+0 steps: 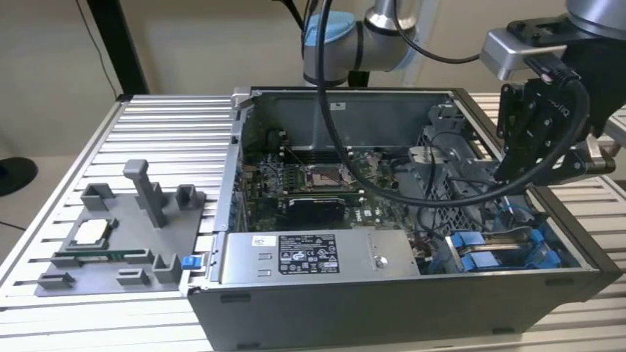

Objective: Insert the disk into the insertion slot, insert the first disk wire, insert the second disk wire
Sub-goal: 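Insert the first disk wire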

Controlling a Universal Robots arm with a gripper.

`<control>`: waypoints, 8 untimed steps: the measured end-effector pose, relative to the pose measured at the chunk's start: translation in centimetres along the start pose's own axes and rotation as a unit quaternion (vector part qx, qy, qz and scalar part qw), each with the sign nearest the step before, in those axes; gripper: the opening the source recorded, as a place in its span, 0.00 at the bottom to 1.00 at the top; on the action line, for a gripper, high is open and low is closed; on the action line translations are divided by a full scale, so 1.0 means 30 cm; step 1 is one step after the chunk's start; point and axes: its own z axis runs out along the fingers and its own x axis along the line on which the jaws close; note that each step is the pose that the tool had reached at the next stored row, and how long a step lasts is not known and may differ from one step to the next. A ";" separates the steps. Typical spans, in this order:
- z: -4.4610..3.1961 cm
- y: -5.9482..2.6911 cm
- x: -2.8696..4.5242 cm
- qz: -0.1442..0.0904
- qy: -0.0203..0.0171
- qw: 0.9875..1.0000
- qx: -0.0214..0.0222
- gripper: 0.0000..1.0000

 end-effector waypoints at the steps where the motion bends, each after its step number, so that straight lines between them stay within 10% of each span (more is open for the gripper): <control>1: -0.001 0.007 -0.001 0.000 0.000 1.000 0.000 0.00; 4: -0.001 0.015 0.000 0.000 0.000 1.000 0.001 0.00; 5: -0.001 0.015 0.000 0.000 0.000 1.000 0.001 1.00; 8: 0.006 0.022 0.000 -0.001 0.000 1.000 0.012 1.00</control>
